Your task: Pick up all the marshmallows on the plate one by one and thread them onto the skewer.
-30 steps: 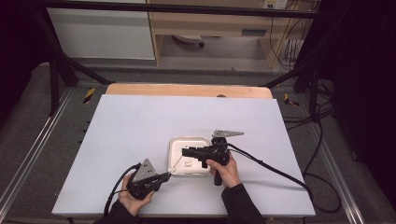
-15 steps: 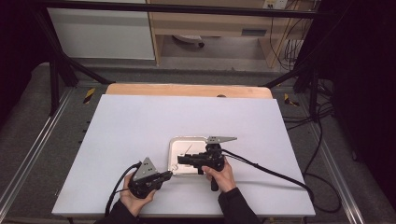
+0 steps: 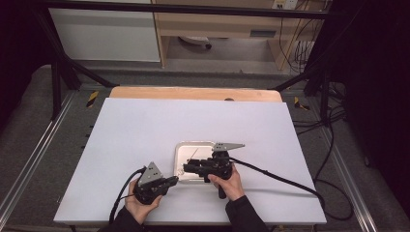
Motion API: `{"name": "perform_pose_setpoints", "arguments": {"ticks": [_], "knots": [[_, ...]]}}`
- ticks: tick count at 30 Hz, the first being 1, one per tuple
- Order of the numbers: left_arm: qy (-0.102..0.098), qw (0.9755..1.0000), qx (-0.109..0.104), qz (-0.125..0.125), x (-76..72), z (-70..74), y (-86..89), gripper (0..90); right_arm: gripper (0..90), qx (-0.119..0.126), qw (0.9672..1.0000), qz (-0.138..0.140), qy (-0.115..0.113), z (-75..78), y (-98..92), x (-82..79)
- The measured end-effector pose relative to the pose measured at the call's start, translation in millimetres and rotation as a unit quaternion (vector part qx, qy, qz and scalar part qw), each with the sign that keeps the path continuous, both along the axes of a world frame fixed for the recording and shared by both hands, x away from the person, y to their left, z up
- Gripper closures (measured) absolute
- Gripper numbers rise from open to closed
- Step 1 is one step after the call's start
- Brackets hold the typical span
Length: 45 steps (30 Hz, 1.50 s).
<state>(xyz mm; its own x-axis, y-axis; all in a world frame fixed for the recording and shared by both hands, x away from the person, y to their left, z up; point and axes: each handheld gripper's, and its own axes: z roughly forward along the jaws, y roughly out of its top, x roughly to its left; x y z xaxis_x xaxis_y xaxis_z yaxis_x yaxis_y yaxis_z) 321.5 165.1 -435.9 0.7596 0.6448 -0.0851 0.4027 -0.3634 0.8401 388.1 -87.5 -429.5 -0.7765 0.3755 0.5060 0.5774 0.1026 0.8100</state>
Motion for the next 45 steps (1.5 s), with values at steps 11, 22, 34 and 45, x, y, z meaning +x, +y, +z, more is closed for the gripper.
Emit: {"name": "perform_pose_setpoints", "arguments": {"ticks": [11, 22, 34, 45], "knots": [[0.005, 0.9998, -0.020, 0.001, 1.5, 1.7, 9.7, 88.3, 19.5, -0.082, 0.9929, -0.050, -0.069, 21.2, -16.6, 4.8], [0.010, 0.9998, -0.019, 0.001, 1.9, 1.3, 11.4, 88.3, 10.2, -0.162, 0.9817, -0.063, -0.077, 11.9, -17.2, 15.1], [0.011, 0.9997, -0.020, 0.006, 2.8, 1.3, 12.5, 88.3, 22.1, -0.200, 0.9760, -0.048, -0.071, -10.4, -6.0, 19.2], [0.018, 0.9996, -0.008, 0.021, 1.8, 1.4, 13.9, 88.3, 37.7, -0.264, 0.9587, -0.018, -0.104, -17.3, 14.7, 16.8]]}}
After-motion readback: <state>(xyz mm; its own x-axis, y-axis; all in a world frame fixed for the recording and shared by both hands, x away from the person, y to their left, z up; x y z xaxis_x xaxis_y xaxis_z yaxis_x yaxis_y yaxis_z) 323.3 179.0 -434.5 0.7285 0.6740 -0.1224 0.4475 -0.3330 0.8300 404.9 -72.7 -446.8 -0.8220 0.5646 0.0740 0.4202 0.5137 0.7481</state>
